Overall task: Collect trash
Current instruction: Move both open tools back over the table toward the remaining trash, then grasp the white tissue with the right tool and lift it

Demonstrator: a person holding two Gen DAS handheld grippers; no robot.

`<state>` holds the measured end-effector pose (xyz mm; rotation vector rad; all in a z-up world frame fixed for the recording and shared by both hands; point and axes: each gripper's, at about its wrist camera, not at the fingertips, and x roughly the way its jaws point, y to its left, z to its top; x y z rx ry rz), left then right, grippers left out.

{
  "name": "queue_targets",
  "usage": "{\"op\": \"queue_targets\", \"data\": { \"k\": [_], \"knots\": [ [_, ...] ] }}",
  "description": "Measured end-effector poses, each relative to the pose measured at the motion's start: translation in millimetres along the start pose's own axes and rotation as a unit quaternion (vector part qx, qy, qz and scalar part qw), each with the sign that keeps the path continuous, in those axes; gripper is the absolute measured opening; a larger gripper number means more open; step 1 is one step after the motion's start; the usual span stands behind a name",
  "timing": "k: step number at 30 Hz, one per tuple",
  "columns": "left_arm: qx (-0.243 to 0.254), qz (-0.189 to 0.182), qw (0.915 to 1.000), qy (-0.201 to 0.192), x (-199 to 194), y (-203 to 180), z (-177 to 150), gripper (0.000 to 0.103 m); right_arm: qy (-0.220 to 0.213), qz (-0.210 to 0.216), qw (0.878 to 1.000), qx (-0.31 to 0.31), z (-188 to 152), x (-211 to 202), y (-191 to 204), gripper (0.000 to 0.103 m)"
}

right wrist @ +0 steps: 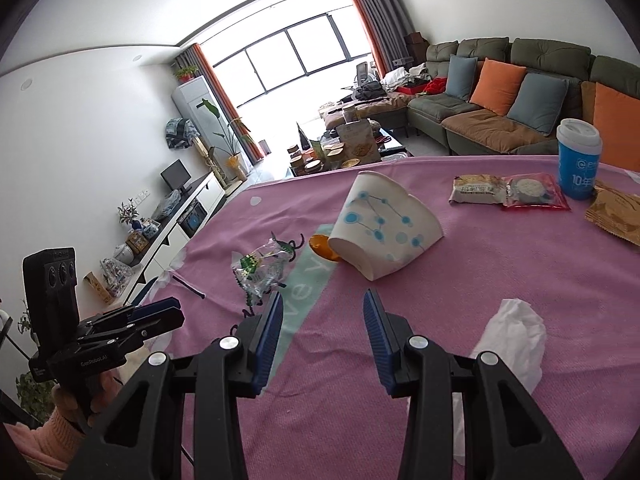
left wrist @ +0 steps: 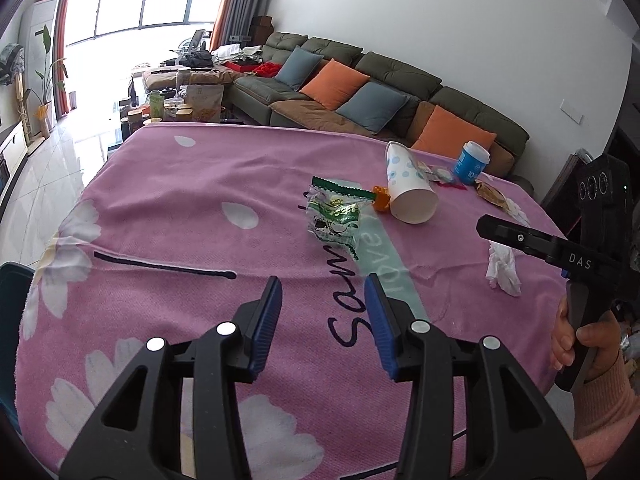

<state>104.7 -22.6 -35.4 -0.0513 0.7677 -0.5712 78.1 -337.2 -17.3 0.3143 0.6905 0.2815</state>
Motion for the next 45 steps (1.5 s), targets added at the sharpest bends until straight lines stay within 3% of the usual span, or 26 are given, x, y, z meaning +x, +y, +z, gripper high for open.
{"op": "queue_targets", "data": {
  "k": [17, 31, 36, 38, 45],
  "knots": [
    [-0.011, -0.015, 0.9993, 0.032, 42, 3, 27, 0.049, -0.020, -0.087, 0.993, 0.072, -10, -42, -75, 0.042],
    [-0.017, -0.026, 0.9968, 0.073, 84, -2, 40, 0.052, 0.016, -0.088, 0.992, 0.088, -25, -32, -84, 0.050],
    [-0.027, -0.031, 0.9959, 0.081, 92, 0, 43, 0.043, 0.022, -0.087, 0.992, 0.086, -28, -30, -83, 0.042],
    [-0.028, -0.033, 0.9957, 0.082, 94, 0, 43, 0.031, 0.023, -0.087, 0.992, 0.085, -28, -30, -82, 0.039],
    [-0.022, -0.034, 0.9964, 0.074, 89, -1, 42, 0.025, 0.026, -0.083, 0.993, 0.077, -30, -32, -77, 0.023]
  ]
}}
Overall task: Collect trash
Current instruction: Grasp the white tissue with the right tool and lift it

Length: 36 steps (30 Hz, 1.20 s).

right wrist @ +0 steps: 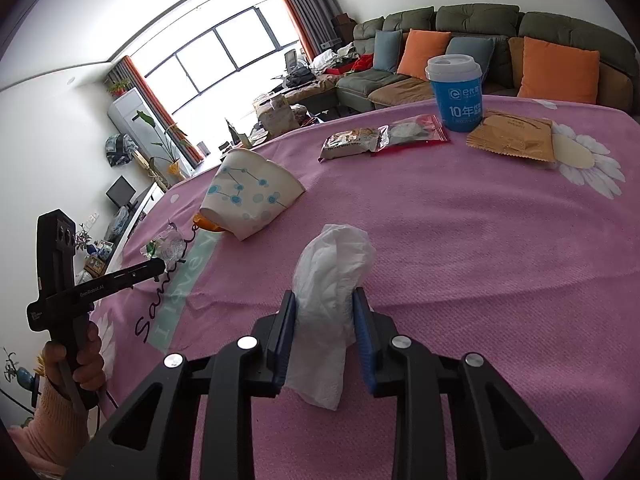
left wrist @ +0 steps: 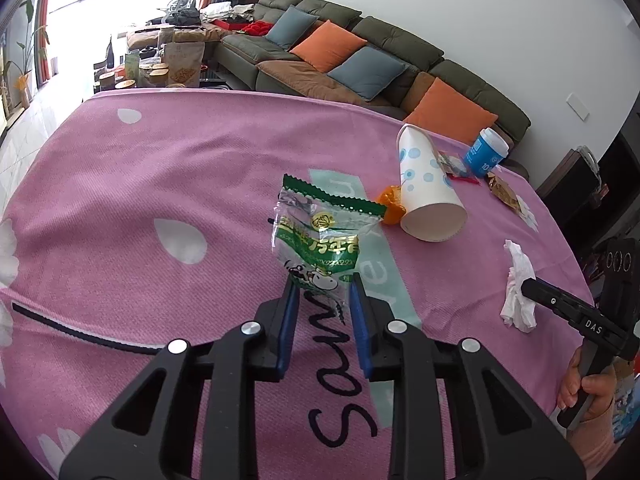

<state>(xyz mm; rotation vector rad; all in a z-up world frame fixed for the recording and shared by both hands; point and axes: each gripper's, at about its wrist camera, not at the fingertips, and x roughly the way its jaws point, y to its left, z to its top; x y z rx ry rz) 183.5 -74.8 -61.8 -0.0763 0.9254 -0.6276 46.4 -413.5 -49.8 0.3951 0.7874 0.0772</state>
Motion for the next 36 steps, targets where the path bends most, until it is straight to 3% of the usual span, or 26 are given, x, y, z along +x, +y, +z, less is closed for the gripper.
{"op": "queue_targets", "data": {
  "k": [5, 6, 7, 21, 36],
  "knots": [
    [0.008, 0.007, 0.9999, -0.011, -10, -3, -6, 0.024, -0.005, 0.006, 1.000, -0.010, 1, -2, 8, 0.016],
    [0.010, 0.008, 0.9998, -0.013, -13, -3, -8, 0.022, -0.006, 0.008, 1.000, -0.013, 1, -3, 10, 0.016],
    [0.013, 0.006, 0.9998, -0.014, -16, -4, -9, 0.009, -0.007, 0.011, 1.000, -0.014, 2, -3, 12, 0.016],
    [0.029, 0.003, 0.9984, -0.049, -64, -7, -32, 0.009, -0.006, 0.082, 0.995, -0.055, 4, 7, 71, 0.015],
    [0.023, 0.028, 0.9960, -0.081, -112, -1, -56, 0.009, 0.015, 0.140, 0.986, -0.085, -3, 25, 120, 0.015]
  ]
}}
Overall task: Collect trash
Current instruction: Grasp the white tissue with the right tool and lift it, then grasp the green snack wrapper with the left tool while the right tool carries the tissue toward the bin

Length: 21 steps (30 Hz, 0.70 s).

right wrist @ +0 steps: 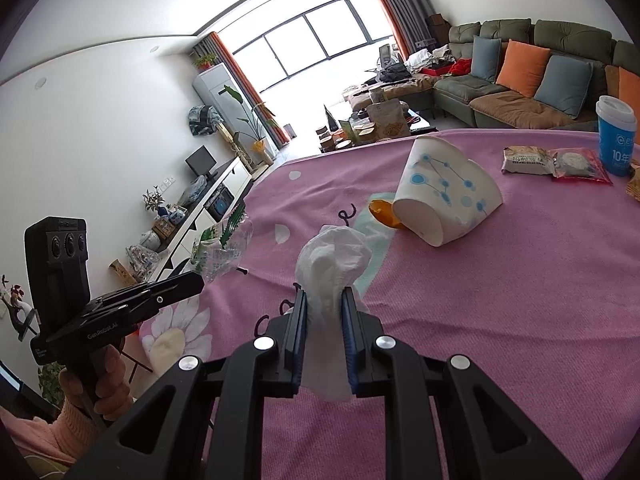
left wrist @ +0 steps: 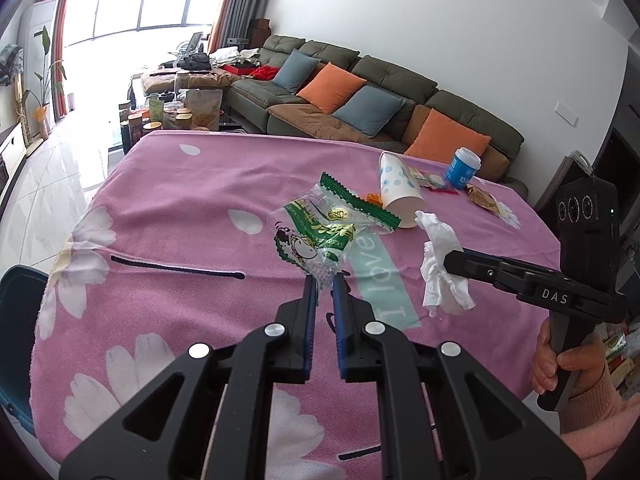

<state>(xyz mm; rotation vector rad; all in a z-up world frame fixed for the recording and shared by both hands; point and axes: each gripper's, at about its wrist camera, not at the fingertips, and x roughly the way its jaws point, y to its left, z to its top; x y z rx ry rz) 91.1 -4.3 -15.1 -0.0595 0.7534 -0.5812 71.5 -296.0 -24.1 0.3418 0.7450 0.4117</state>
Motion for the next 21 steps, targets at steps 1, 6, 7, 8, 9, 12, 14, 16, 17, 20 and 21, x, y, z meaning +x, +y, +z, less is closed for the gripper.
{"op": "queue_targets", "data": {
  "k": [1, 6, 7, 8, 9, 12, 14, 16, 17, 20, 21],
  "knots": [
    [-0.002, 0.001, 1.0000, -0.001, -3, 1, -1, 0.009, 0.001, 0.004, 1.000, -0.001, 0, 2, 2, 0.015],
    [-0.013, 0.007, 0.9999, -0.005, -14, 9, -7, 0.009, 0.007, 0.020, 1.000, -0.011, 2, 12, 15, 0.015],
    [-0.016, 0.008, 0.9998, -0.006, -16, 10, -8, 0.009, 0.009, 0.023, 1.000, -0.013, 3, 15, 18, 0.015],
    [-0.017, 0.011, 0.9998, -0.007, -18, 11, -9, 0.009, 0.010, 0.026, 0.999, -0.015, 3, 17, 20, 0.015],
    [-0.020, 0.011, 0.9997, -0.008, -20, 13, -10, 0.009, 0.012, 0.029, 0.999, -0.017, 3, 18, 23, 0.015],
    [-0.025, 0.016, 0.9995, -0.011, -26, 17, -13, 0.009, 0.017, 0.035, 0.999, -0.022, 4, 23, 30, 0.015],
    [-0.028, 0.019, 0.9993, -0.013, -30, 20, -15, 0.009, 0.020, 0.040, 0.999, -0.026, 5, 25, 33, 0.015],
    [-0.032, 0.021, 0.9992, -0.015, -34, 23, -17, 0.009, 0.022, 0.044, 0.998, -0.028, 5, 27, 37, 0.015],
    [-0.033, 0.023, 0.9991, -0.016, -36, 25, -18, 0.009, 0.023, 0.046, 0.998, -0.029, 6, 29, 38, 0.015],
    [-0.038, 0.028, 0.9987, -0.018, -43, 29, -22, 0.009, 0.026, 0.053, 0.998, -0.030, 7, 33, 43, 0.015],
    [-0.039, 0.029, 0.9986, -0.019, -46, 30, -24, 0.009, 0.027, 0.056, 0.998, -0.031, 7, 35, 44, 0.015]
  ]
}}
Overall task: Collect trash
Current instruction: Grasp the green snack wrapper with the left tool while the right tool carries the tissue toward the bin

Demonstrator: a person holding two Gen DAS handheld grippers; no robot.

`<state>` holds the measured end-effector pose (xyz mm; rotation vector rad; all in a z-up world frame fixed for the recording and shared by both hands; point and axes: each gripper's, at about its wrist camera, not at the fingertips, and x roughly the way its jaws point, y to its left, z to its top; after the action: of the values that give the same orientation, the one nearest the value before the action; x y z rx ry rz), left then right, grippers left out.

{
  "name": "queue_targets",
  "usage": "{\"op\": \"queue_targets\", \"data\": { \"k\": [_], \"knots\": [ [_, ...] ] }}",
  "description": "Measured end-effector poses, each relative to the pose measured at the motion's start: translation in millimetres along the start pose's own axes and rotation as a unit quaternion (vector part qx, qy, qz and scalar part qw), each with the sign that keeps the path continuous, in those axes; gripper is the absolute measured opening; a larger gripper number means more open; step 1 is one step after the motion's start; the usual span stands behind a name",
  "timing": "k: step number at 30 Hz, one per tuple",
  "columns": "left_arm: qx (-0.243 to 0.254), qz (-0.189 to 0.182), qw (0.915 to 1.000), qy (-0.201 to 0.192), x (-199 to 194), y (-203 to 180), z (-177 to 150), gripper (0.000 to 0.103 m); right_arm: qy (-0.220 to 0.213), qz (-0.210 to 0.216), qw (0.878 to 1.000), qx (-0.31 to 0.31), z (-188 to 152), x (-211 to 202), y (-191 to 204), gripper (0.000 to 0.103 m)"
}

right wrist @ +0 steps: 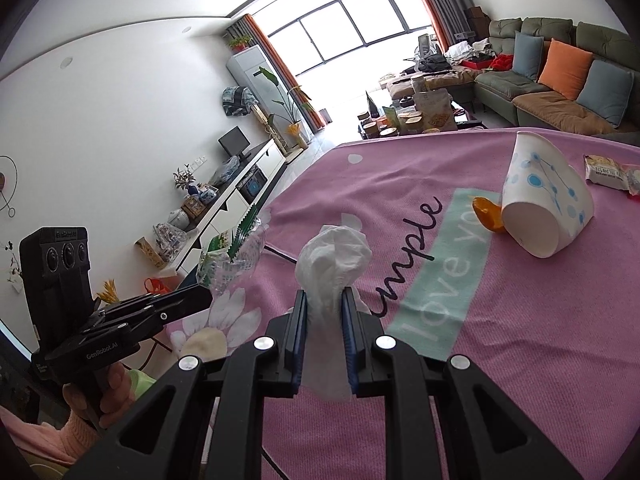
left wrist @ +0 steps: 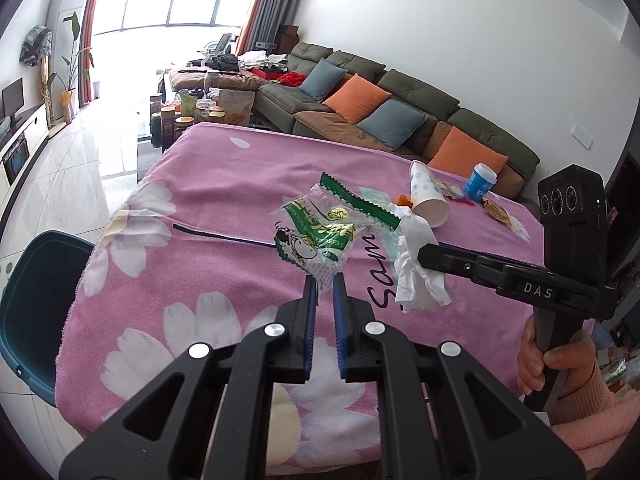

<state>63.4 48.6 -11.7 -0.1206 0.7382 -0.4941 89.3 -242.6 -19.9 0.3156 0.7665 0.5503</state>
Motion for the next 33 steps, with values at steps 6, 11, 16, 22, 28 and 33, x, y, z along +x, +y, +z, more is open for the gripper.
{"op": "queue_targets", "data": {
  "k": [6, 11, 16, 22, 28, 33],
  "knots": [
    [-0.010, 0.013, 0.9999, -0.006, -10, 12, -3, 0.009, 0.007, 0.012, 1.000, -0.005, 2, 9, 9, 0.015],
    [-0.019, 0.022, 0.9995, -0.011, -17, 22, -5, 0.009, 0.014, 0.021, 1.000, -0.008, 4, 18, 16, 0.015],
    [-0.027, 0.029, 0.9991, -0.016, -23, 30, -4, 0.009, 0.021, 0.031, 0.999, -0.020, 7, 29, 28, 0.015],
    [-0.036, 0.038, 0.9984, -0.020, -31, 39, -8, 0.009, 0.028, 0.043, 0.998, -0.031, 12, 41, 38, 0.015],
    [-0.046, 0.051, 0.9973, -0.026, -38, 46, -11, 0.009, 0.034, 0.054, 0.997, -0.041, 18, 52, 50, 0.015],
    [-0.057, 0.062, 0.9960, -0.029, -47, 58, -16, 0.009, 0.043, 0.065, 0.996, -0.047, 23, 64, 60, 0.015]
  ]
}}
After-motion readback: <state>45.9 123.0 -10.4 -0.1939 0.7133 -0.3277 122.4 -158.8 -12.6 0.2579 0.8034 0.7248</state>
